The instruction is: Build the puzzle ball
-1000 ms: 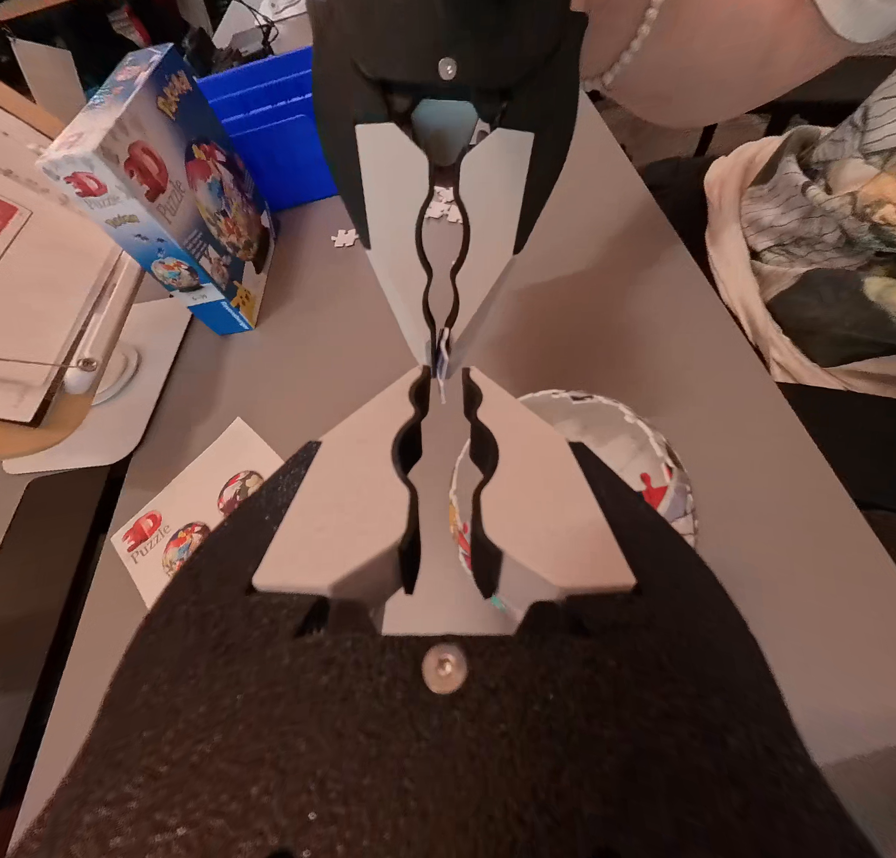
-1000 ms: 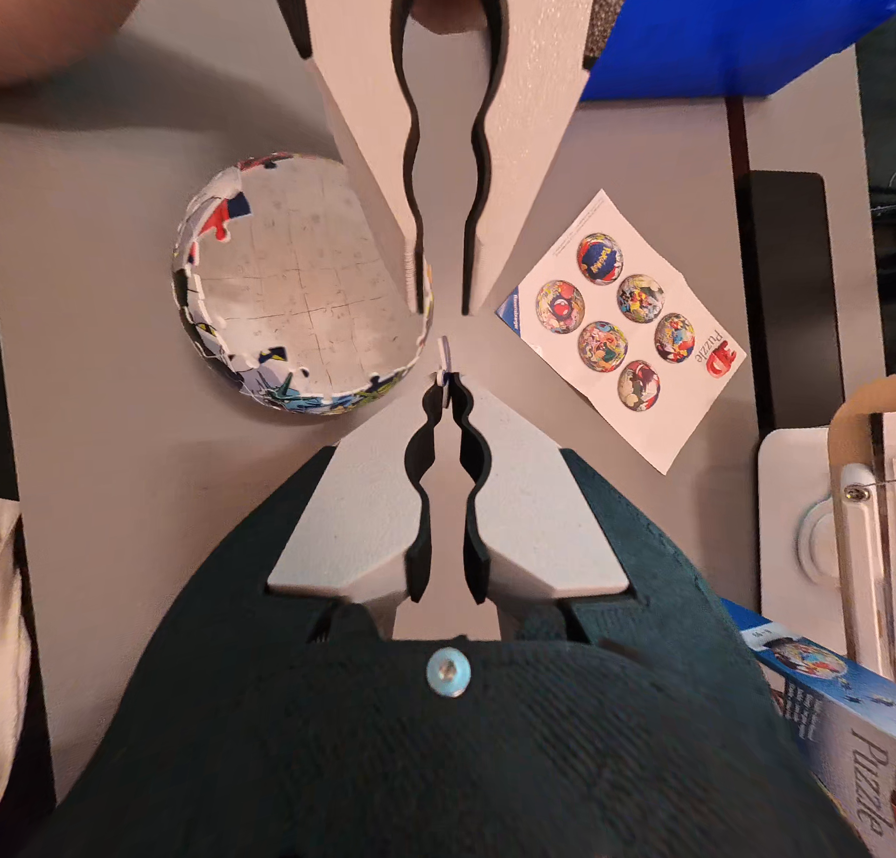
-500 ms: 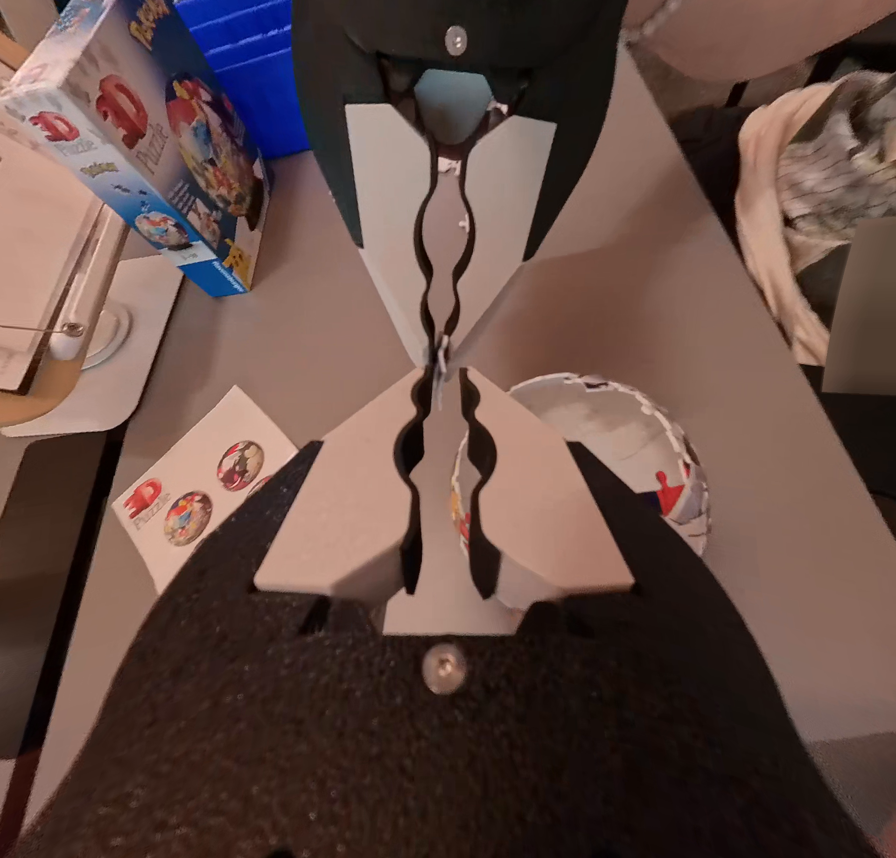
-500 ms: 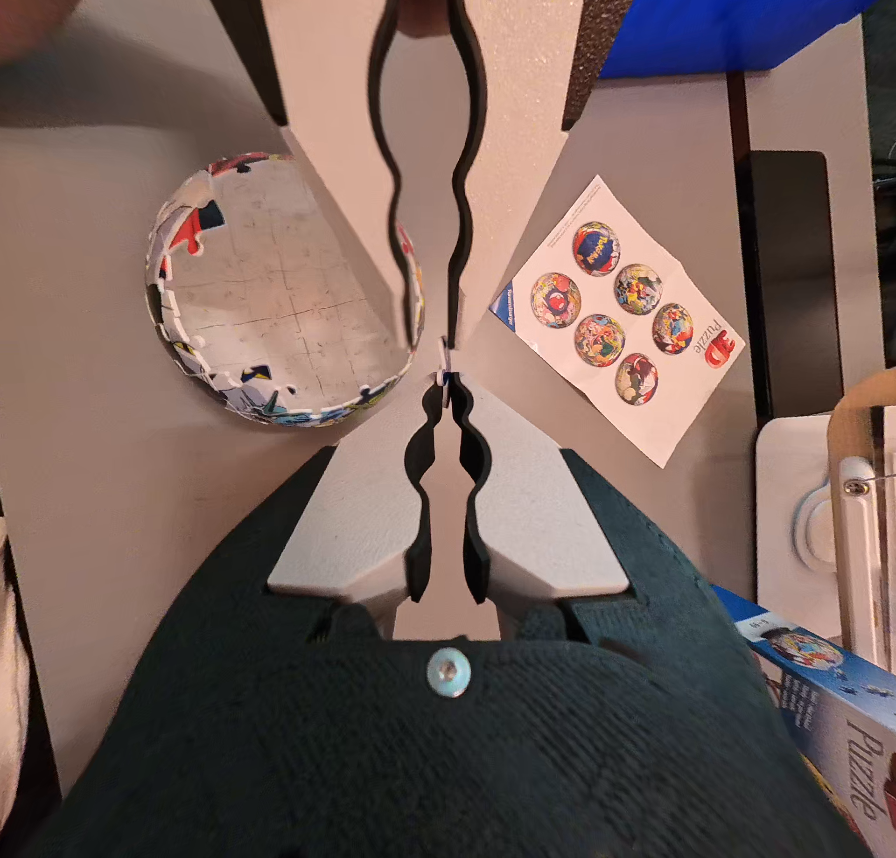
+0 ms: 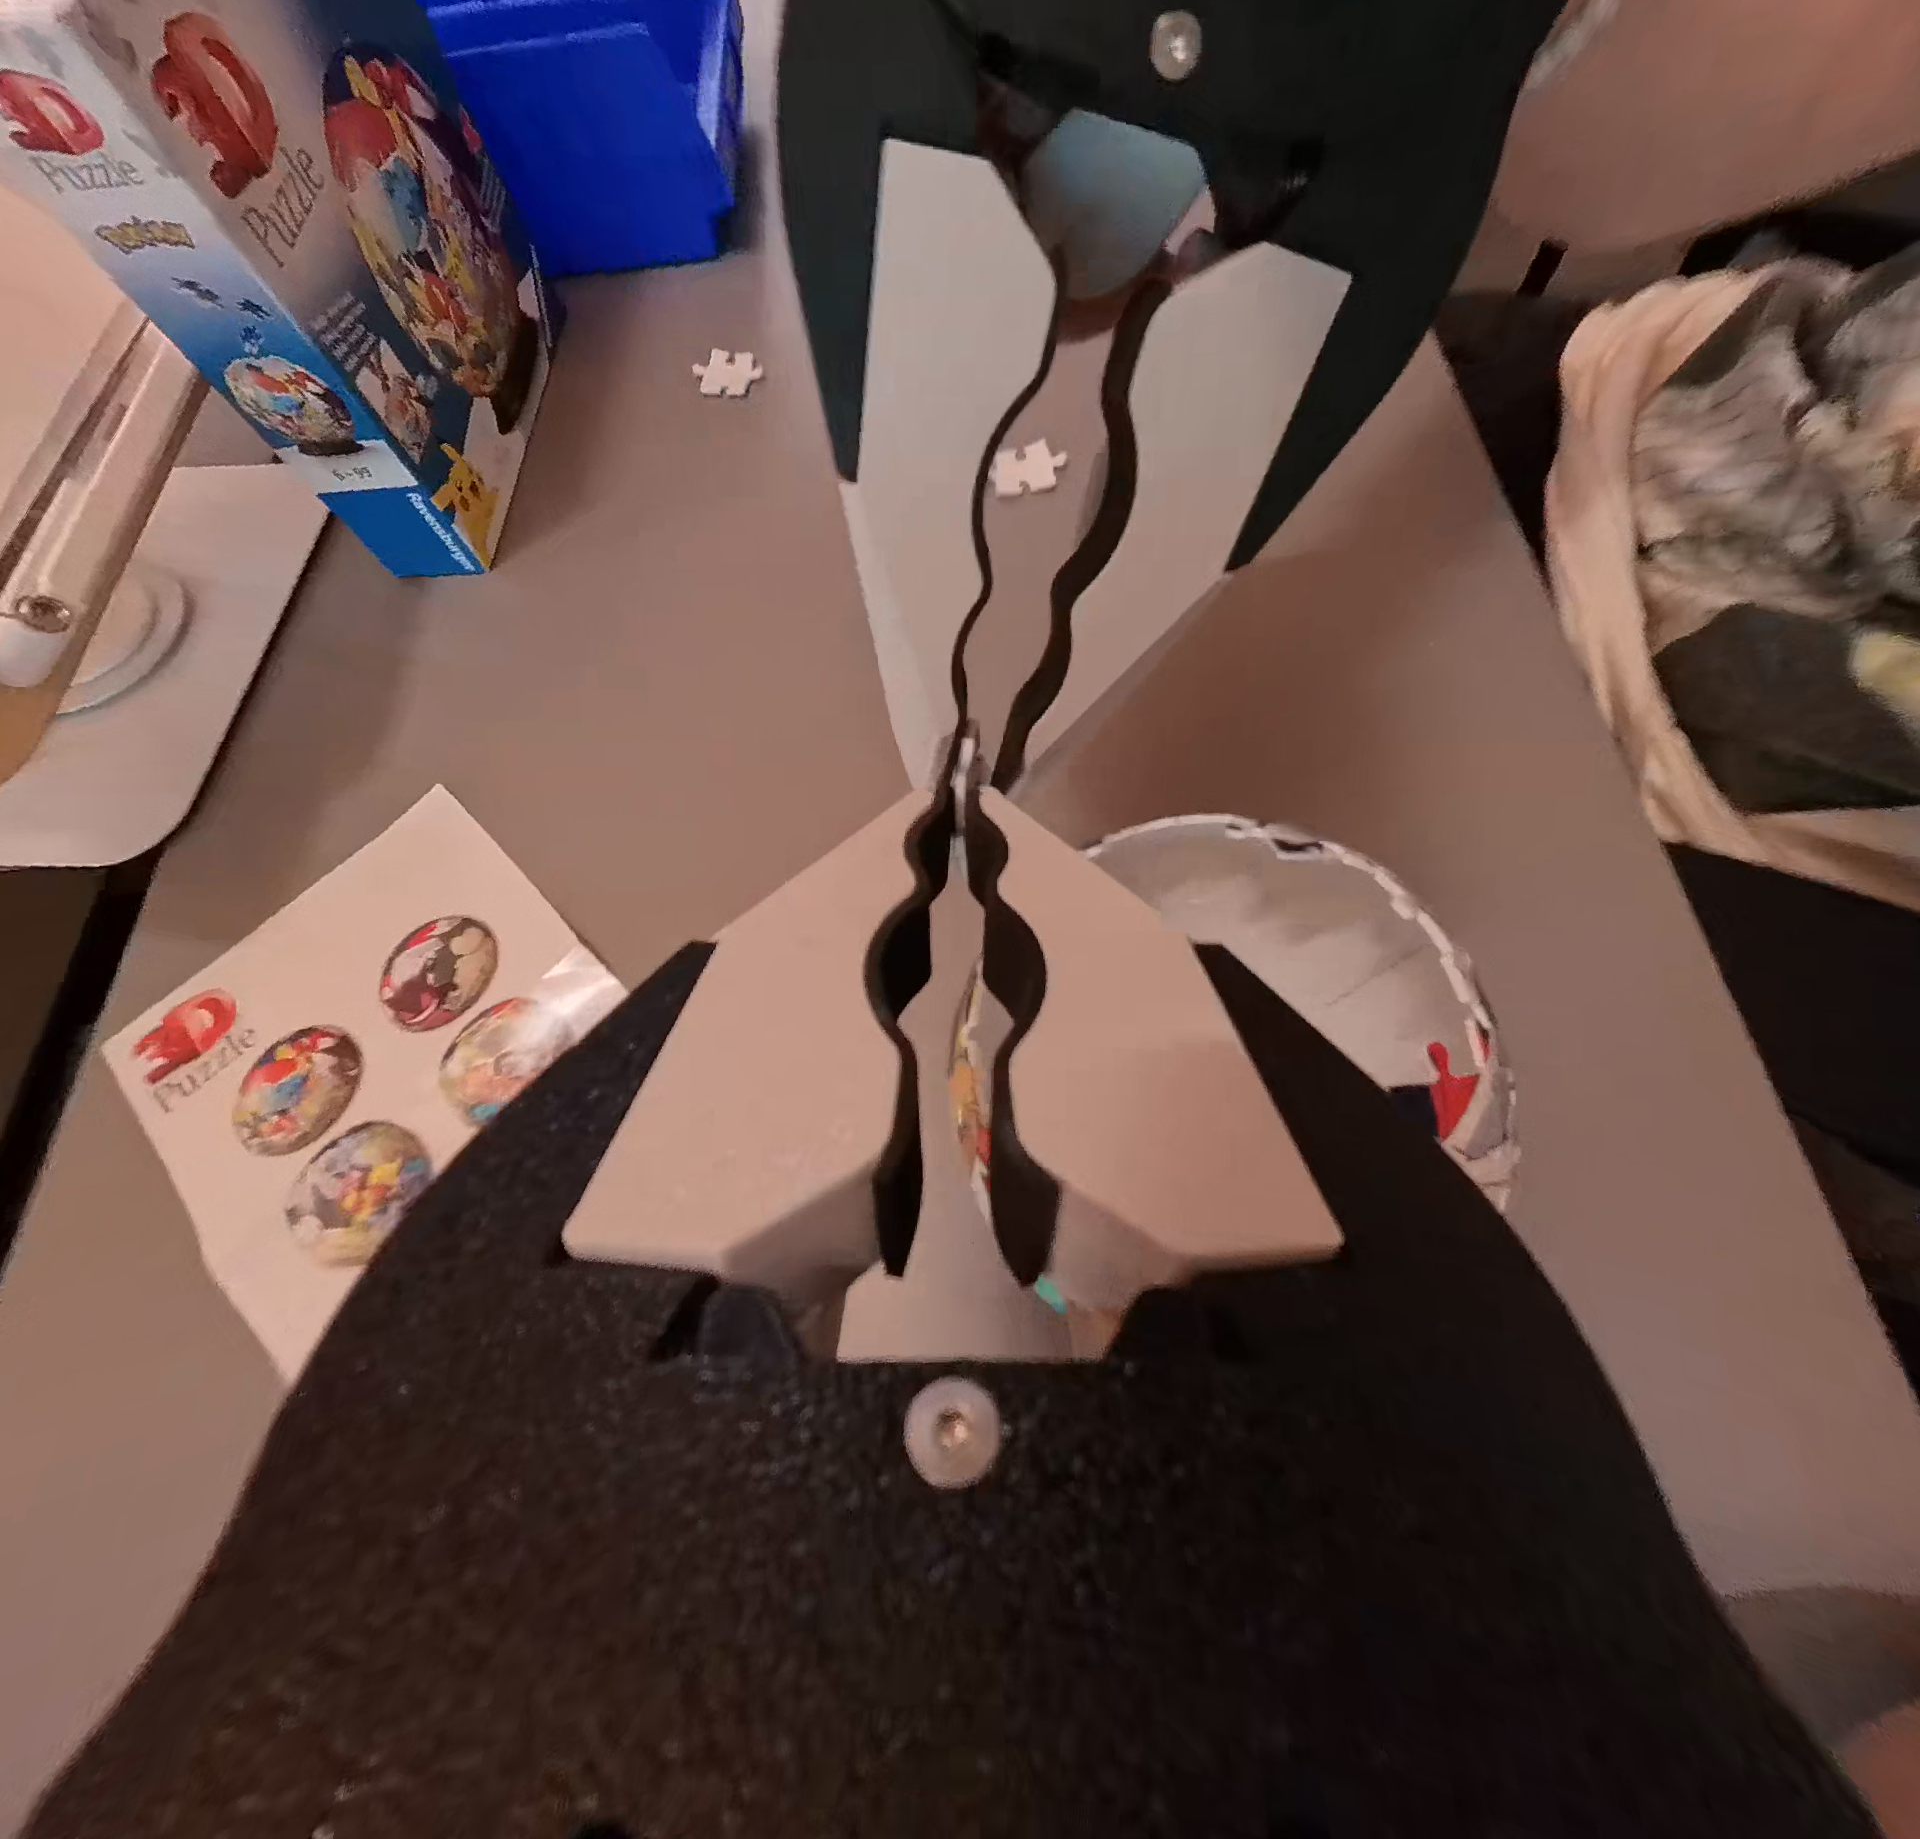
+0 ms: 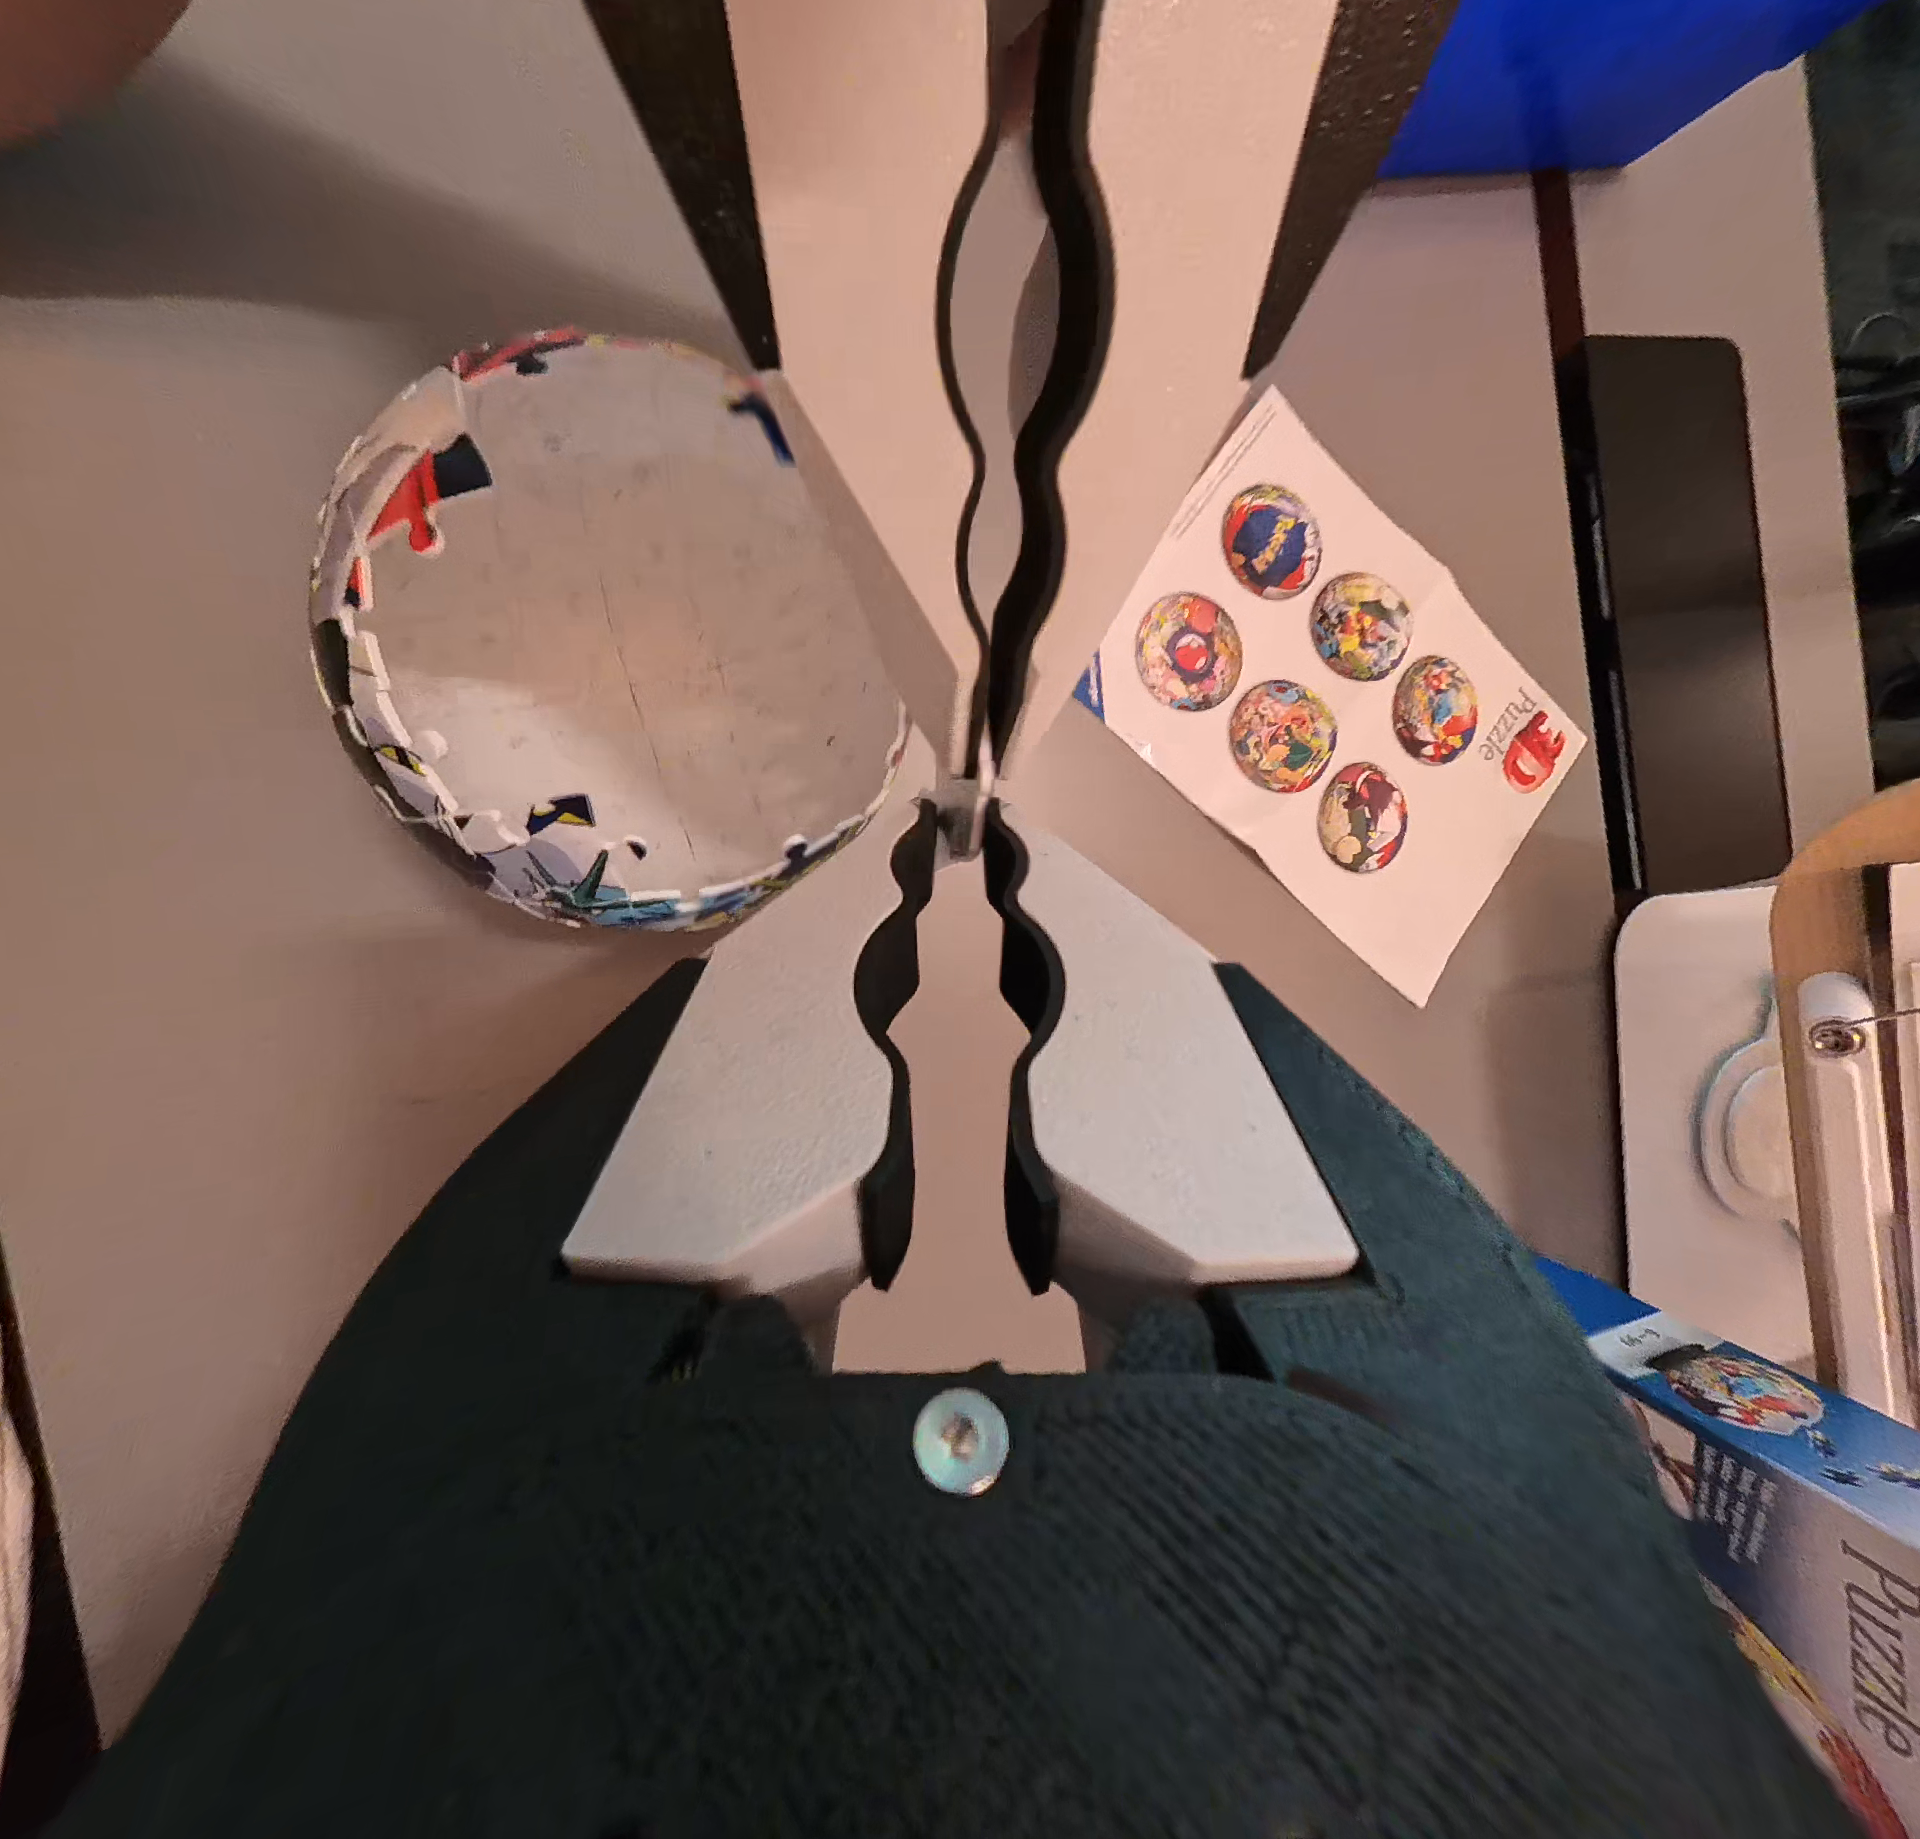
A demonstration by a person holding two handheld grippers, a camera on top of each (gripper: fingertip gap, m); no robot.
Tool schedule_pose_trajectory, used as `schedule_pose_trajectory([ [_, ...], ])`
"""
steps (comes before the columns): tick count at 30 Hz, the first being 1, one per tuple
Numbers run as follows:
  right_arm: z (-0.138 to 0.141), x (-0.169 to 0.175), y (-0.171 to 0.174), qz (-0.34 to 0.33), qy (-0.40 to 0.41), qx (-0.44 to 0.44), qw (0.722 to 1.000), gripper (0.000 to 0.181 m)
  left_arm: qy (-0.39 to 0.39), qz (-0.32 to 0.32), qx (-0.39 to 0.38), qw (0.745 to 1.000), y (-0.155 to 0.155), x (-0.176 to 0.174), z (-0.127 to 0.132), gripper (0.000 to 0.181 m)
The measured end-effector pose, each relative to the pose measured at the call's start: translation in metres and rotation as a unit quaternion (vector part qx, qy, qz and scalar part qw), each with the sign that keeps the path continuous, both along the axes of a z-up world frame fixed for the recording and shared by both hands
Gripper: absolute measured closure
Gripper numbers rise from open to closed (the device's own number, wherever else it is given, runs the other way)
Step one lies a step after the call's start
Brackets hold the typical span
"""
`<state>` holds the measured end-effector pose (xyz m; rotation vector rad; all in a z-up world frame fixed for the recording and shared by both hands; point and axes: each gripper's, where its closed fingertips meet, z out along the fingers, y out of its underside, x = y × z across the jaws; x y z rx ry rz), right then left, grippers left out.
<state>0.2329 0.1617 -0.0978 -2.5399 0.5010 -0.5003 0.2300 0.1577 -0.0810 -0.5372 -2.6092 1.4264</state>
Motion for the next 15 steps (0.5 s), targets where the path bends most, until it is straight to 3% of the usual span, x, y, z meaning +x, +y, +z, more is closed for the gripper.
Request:
schedule_pose_trajectory([
  [5,0.014,0.002,0.005,-0.006,-0.014,0.074,0.997,0.172,0.086,-0.017,-0.052,0.995,0.003,0.003,0.012,0.181],
  [15,0.027,-0.004,0.009,0.008,-0.005,0.160,0.987,0.179,0.105,-0.049,-0.072,0.991,0.006,-0.006,0.017,0.181],
])
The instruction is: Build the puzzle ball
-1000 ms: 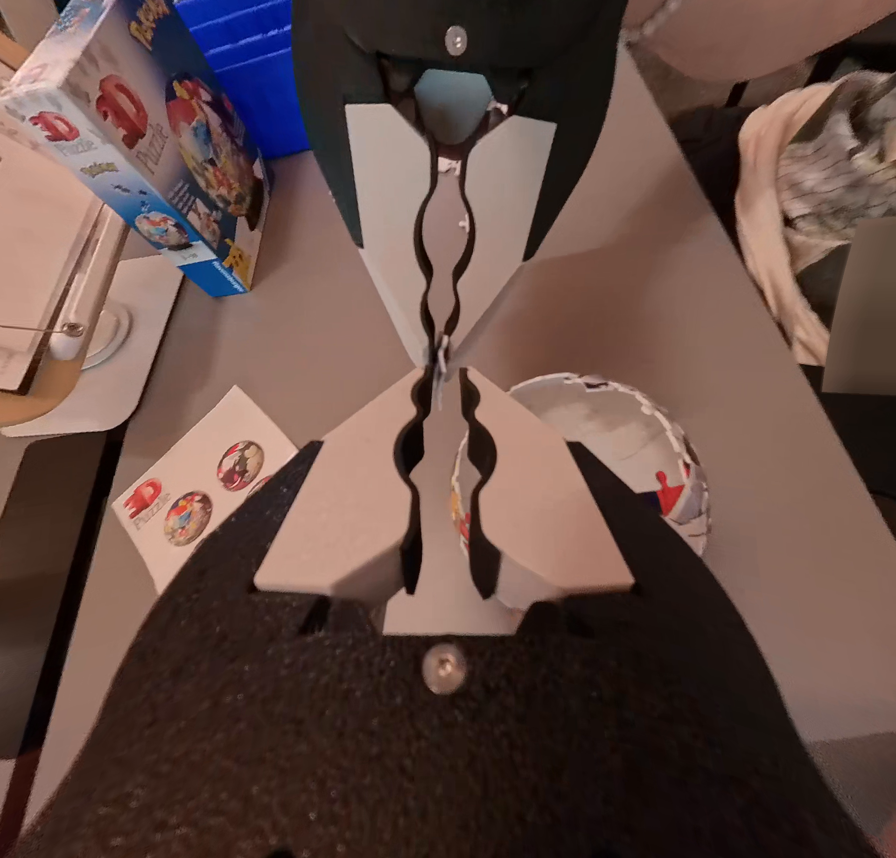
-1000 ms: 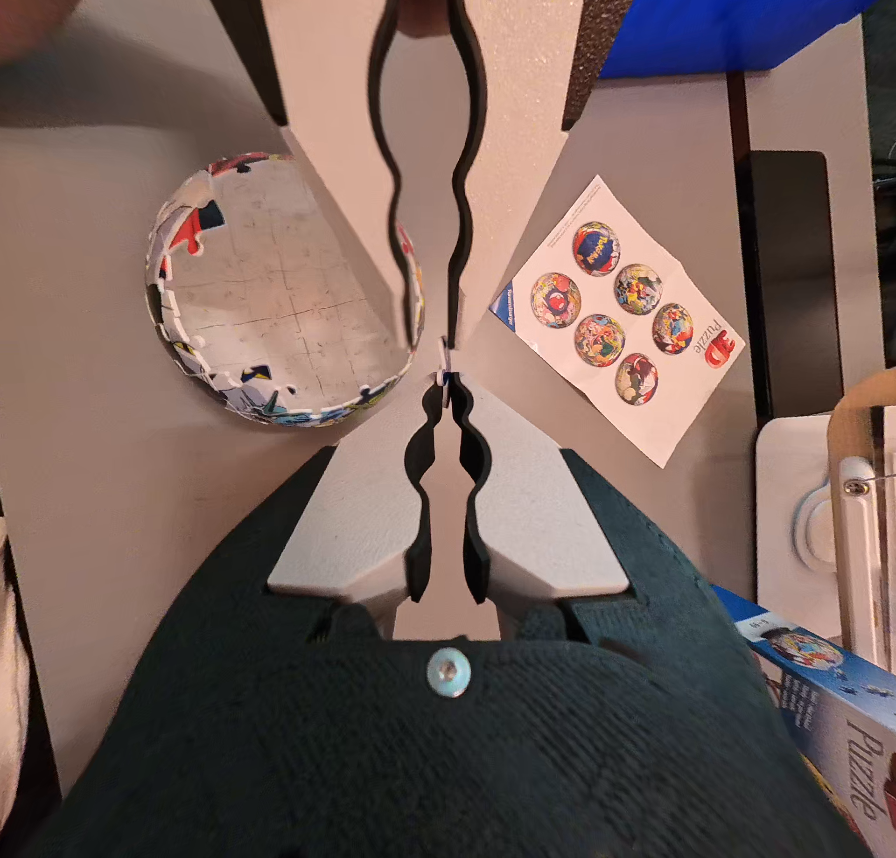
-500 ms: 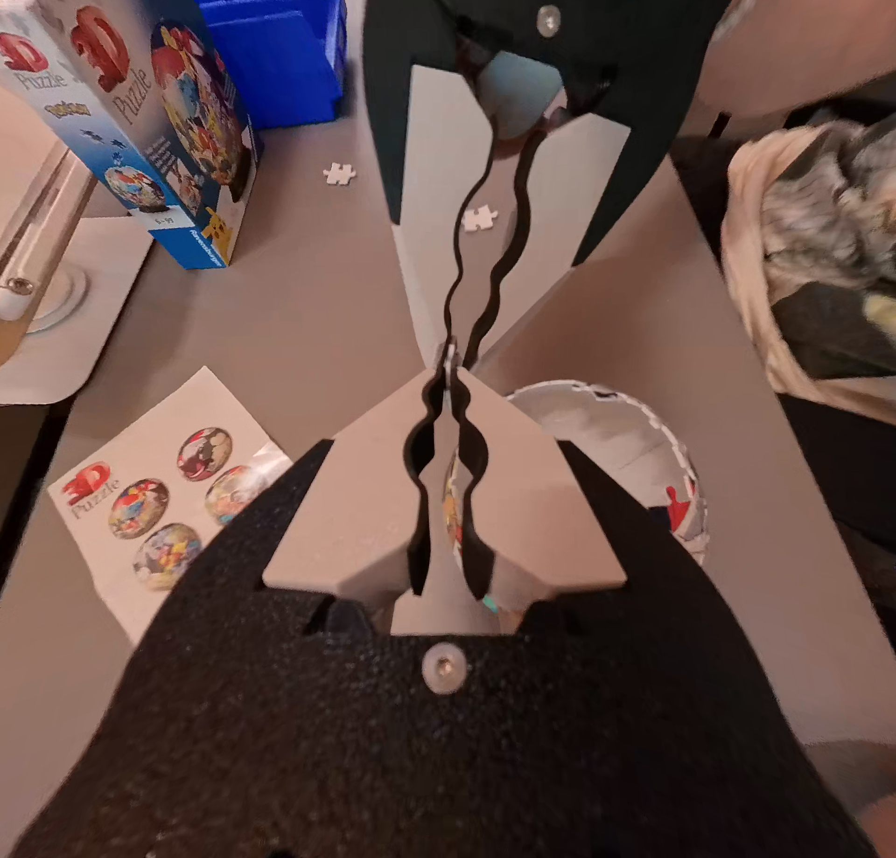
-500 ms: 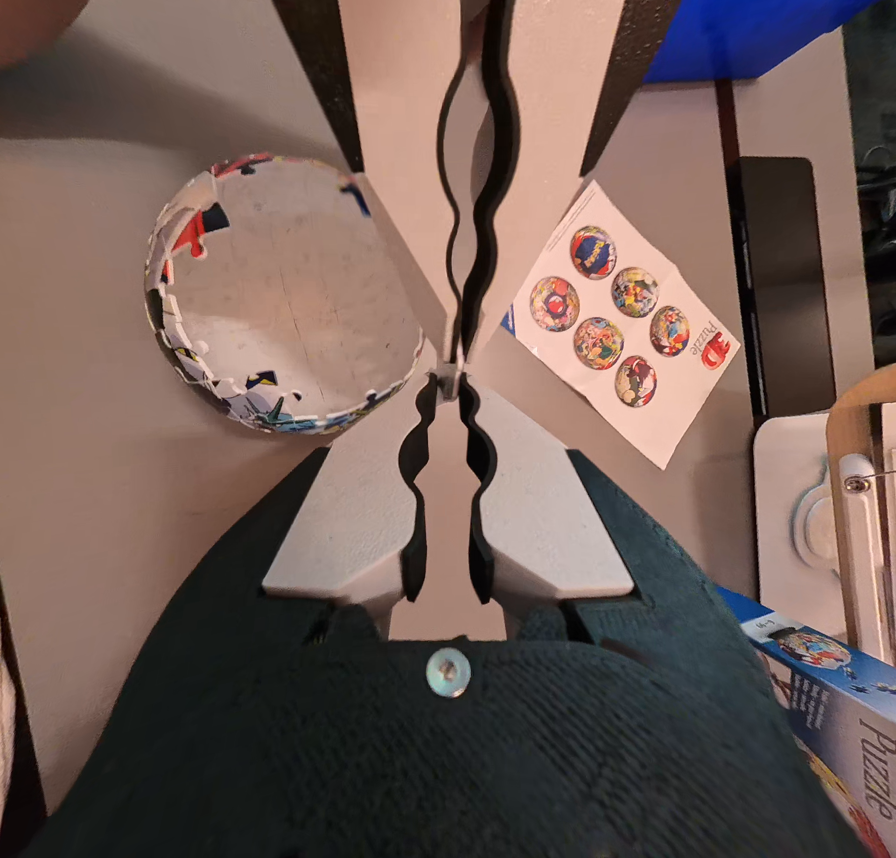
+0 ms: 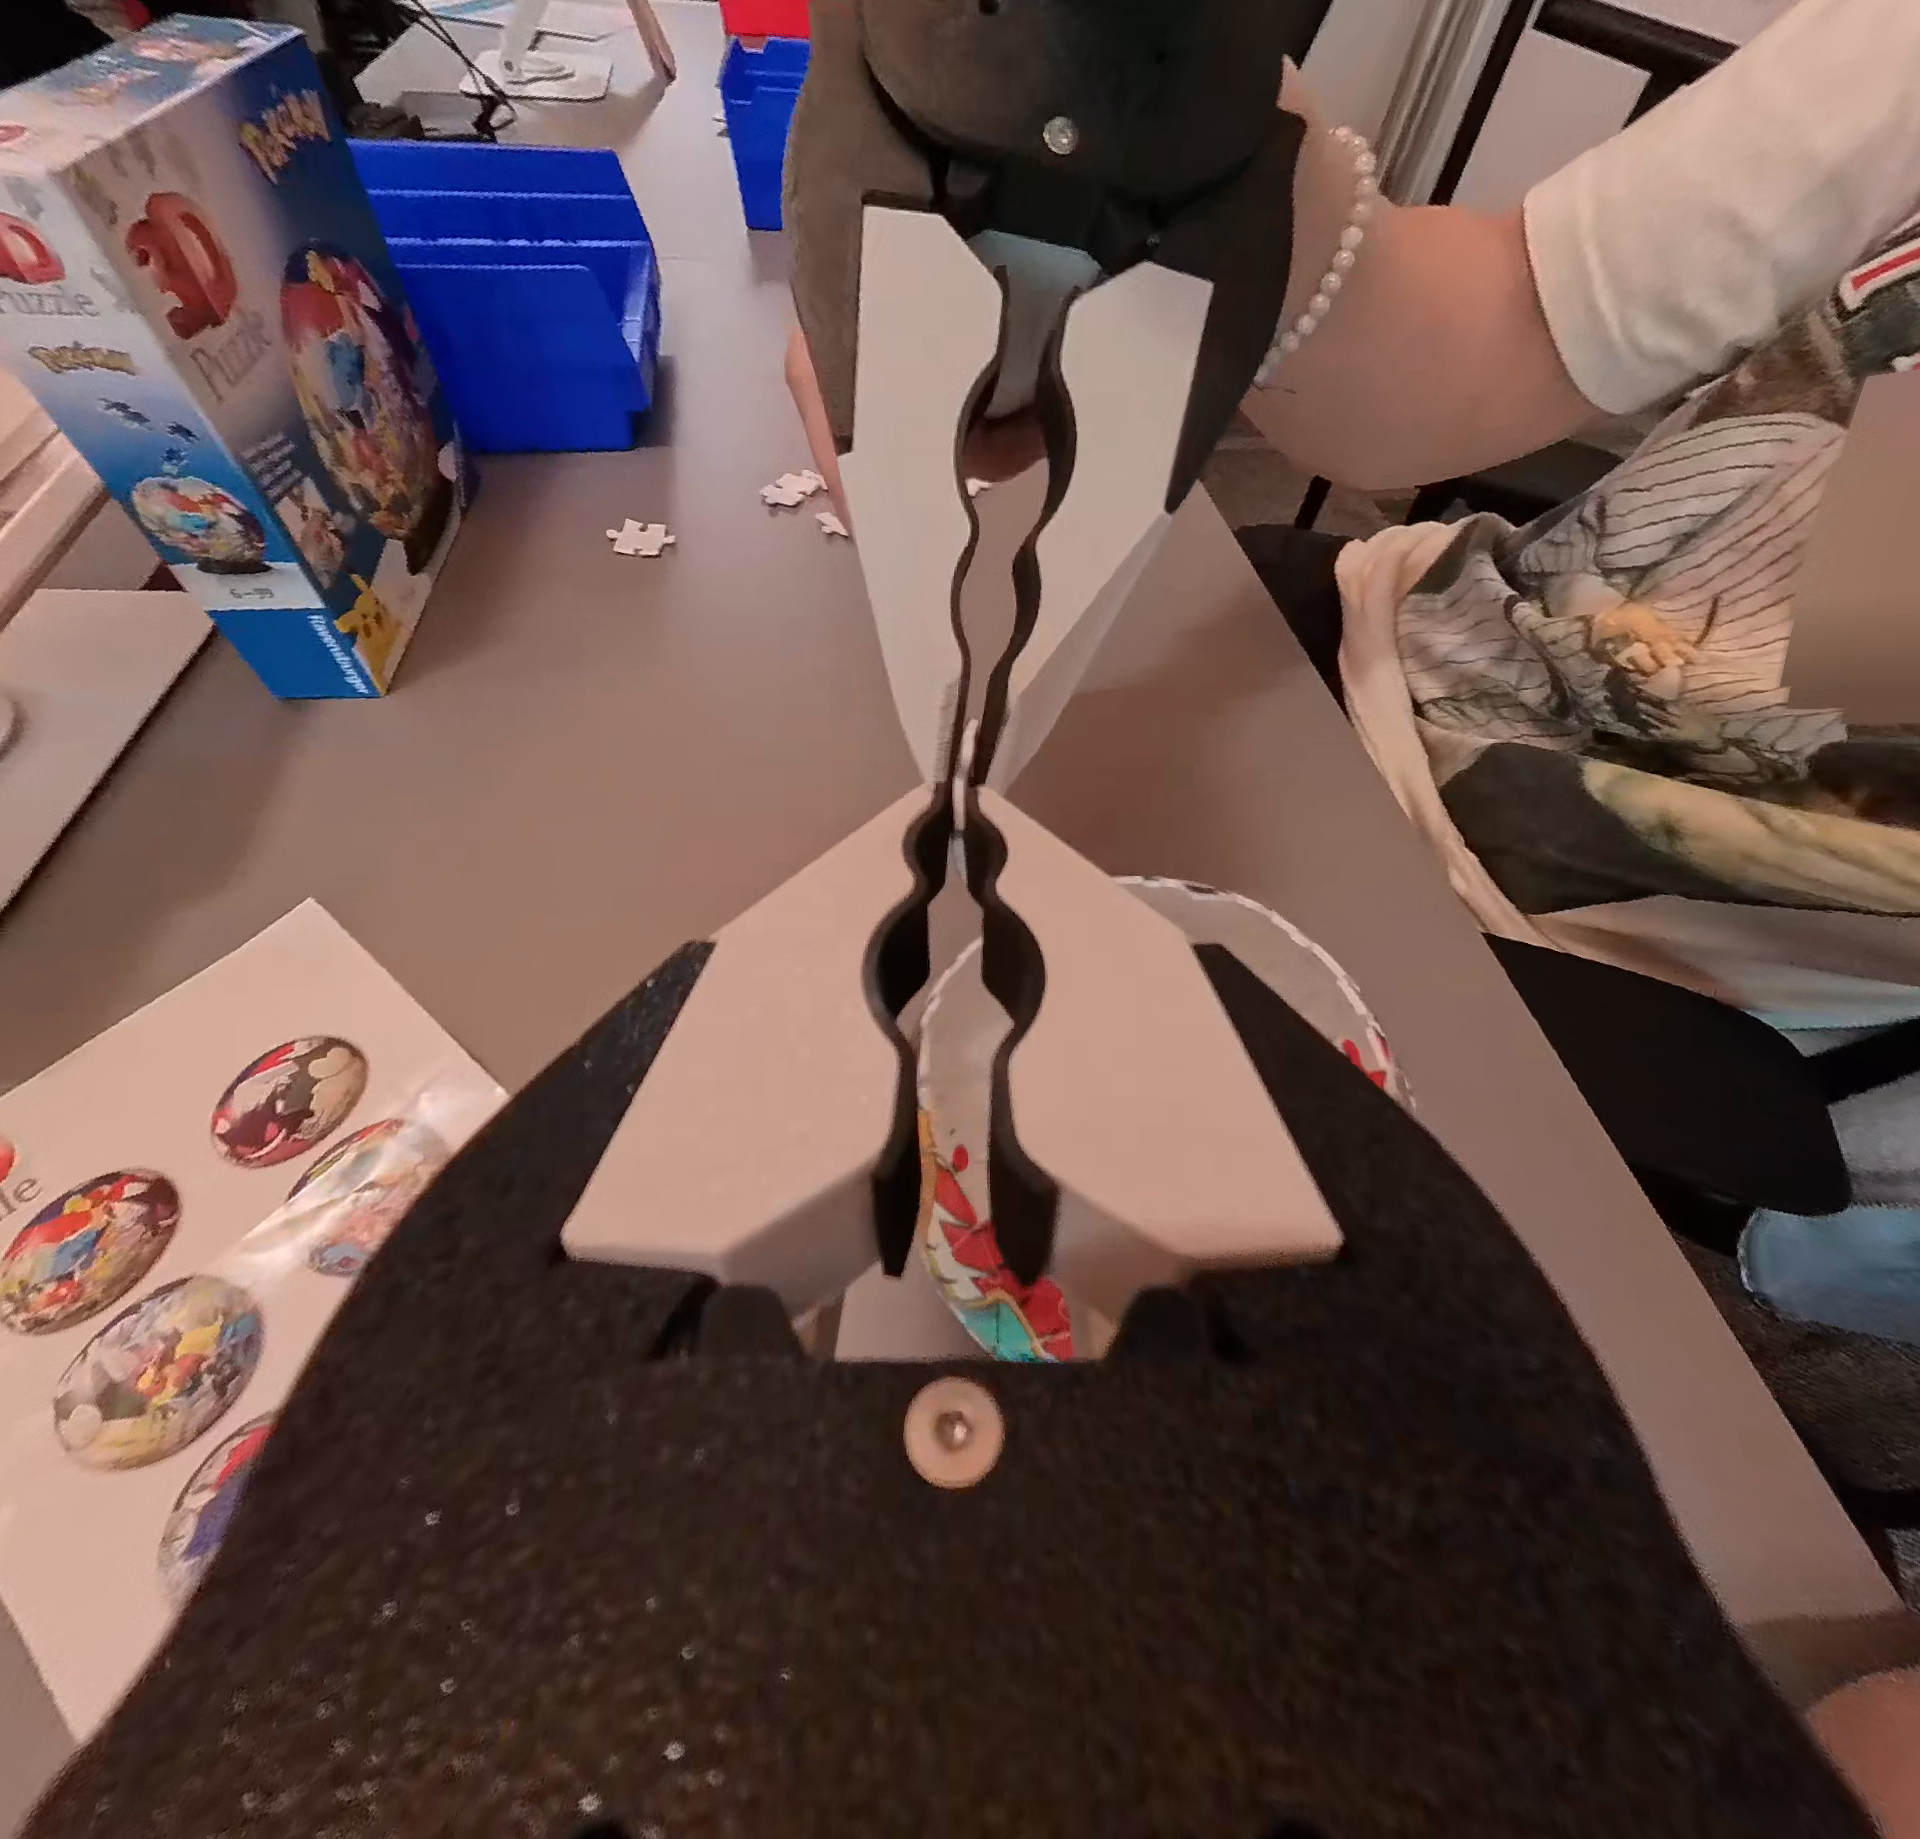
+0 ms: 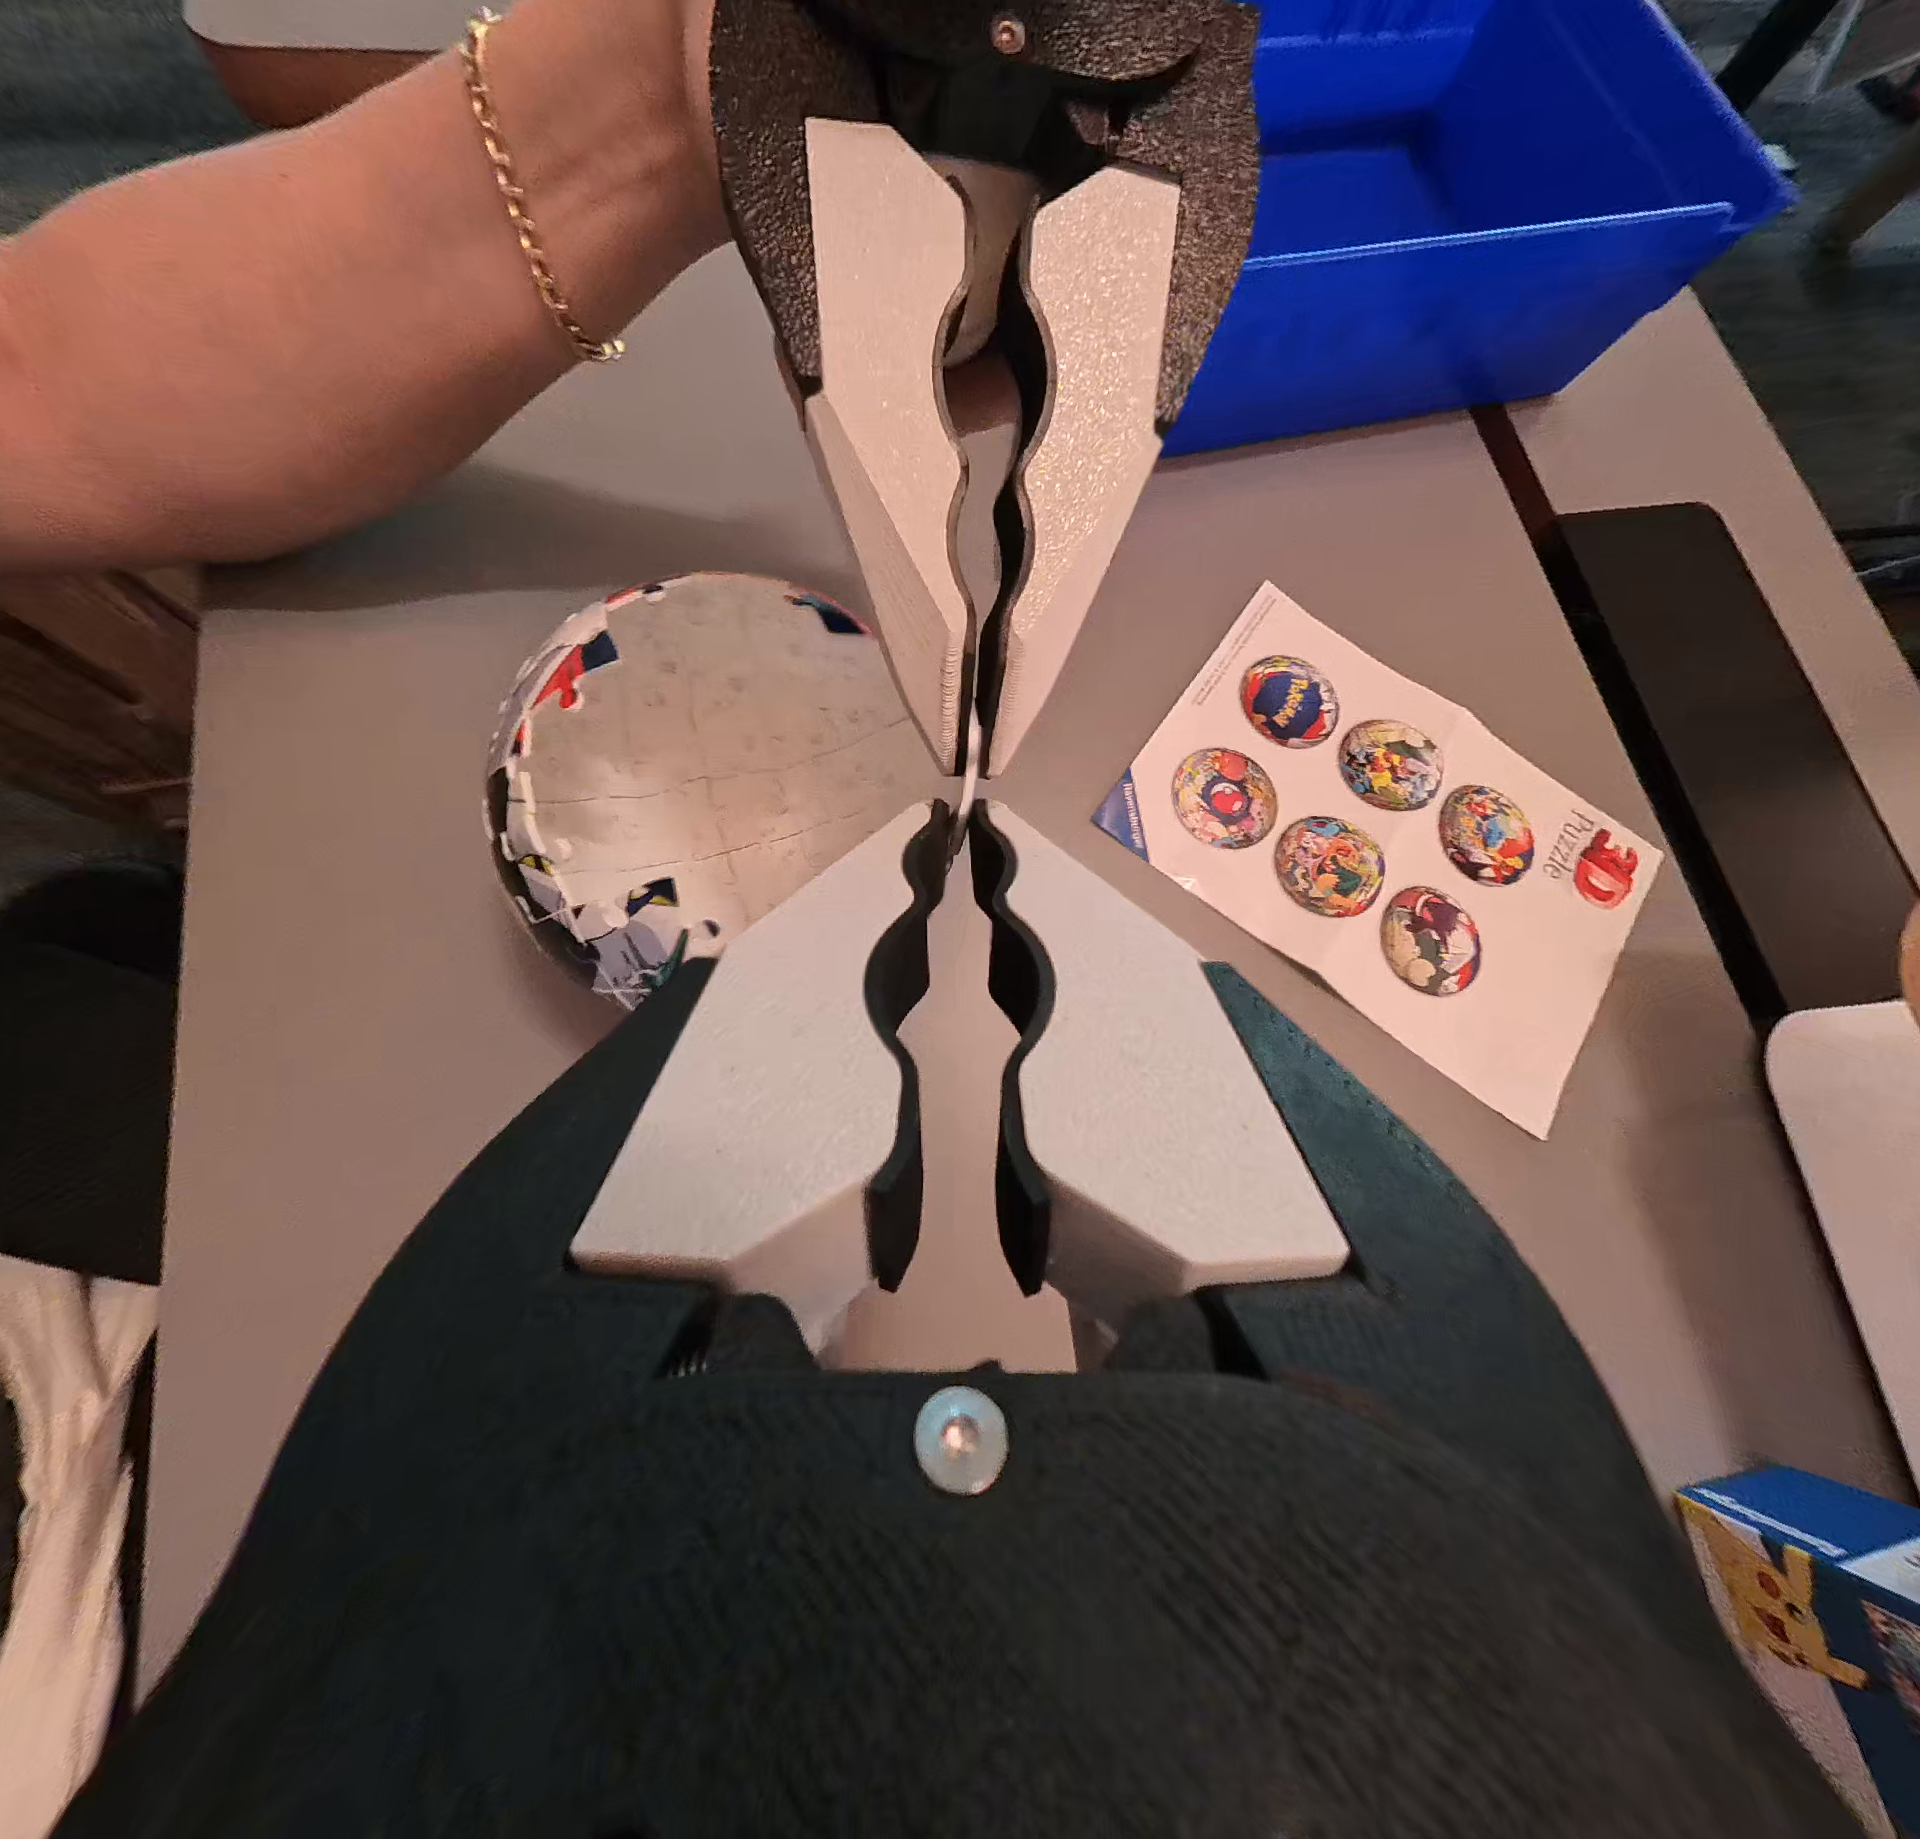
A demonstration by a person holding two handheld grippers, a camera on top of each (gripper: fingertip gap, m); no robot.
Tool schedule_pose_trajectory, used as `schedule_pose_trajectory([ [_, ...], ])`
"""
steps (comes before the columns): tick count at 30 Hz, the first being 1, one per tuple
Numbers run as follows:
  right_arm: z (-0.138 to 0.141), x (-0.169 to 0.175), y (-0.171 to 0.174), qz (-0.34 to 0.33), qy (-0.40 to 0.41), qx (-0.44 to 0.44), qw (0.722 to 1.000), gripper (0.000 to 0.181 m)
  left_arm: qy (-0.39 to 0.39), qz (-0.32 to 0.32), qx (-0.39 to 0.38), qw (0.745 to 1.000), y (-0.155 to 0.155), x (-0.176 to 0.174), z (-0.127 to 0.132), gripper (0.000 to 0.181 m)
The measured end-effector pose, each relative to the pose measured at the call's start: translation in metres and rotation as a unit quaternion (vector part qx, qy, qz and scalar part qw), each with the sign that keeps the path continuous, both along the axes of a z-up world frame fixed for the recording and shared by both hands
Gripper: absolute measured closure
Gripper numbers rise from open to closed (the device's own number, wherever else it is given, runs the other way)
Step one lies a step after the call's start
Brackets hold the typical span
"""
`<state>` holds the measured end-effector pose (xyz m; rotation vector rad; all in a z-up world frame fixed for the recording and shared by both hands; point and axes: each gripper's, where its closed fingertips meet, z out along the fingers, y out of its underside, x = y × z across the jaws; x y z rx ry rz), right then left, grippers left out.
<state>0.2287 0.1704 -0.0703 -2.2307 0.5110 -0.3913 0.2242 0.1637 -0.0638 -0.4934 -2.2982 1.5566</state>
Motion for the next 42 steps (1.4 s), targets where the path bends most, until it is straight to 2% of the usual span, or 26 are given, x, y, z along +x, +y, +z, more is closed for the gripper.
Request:
schedule_pose_trajectory([
  [2,-0.003,-0.005,0.001,0.012,0.022,-0.001,1.000,0.180,0.000,-0.016,0.017,1.000,0.003,-0.006,-0.005,0.179],
  [5,-0.014,-0.008,-0.003,0.015,0.043,-0.036,0.998,0.180,-0.055,-0.001,0.057,0.997,0.008,-0.001,-0.019,0.172],
  [13,-0.020,-0.010,0.004,0.018,0.080,-0.041,0.996,0.181,-0.125,0.004,0.061,0.990,0.008,-0.009,-0.013,0.171],
  [16,-0.021,-0.009,0.008,0.016,0.091,-0.029,0.995,0.181,-0.138,0.002,0.060,0.989,0.008,-0.009,-0.013,0.181],
  [24,-0.022,-0.006,0.013,0.021,0.084,-0.014,0.996,0.180,-0.134,0.002,0.061,0.989,0.011,-0.005,-0.014,0.181],
  [29,-0.019,-0.001,0.004,0.001,0.074,0.001,0.997,0.181,-0.137,0.026,0.047,0.989,0.005,0.000,-0.009,0.180],
  [30,-0.020,0.001,-0.006,-0.018,0.071,-0.005,0.997,0.180,-0.144,0.040,0.041,0.988,0.004,0.004,-0.005,0.172],
  [32,-0.027,0.007,-0.041,-0.080,0.068,-0.014,0.994,0.180,-0.154,0.065,0.032,0.985,0.006,0.009,0.003,0.169],
  [34,-0.045,-0.004,-0.082,-0.141,0.116,0.007,0.983,0.181,-0.155,0.083,0.021,0.984,0.010,0.013,0.012,0.169],
  [38,-0.093,-0.030,-0.180,-0.289,0.179,0.075,0.937,0.180,-0.133,0.126,0.013,0.983,0.014,0.027,0.021,0.172],
  [40,-0.105,-0.040,-0.212,-0.340,0.198,0.137,0.909,0.181,-0.123,0.147,0.016,0.981,0.015,0.036,0.021,0.174],
  [42,-0.118,-0.047,-0.236,-0.372,0.210,0.163,0.889,0.181,-0.111,0.162,0.022,0.980,0.017,0.042,0.020,0.174],
])
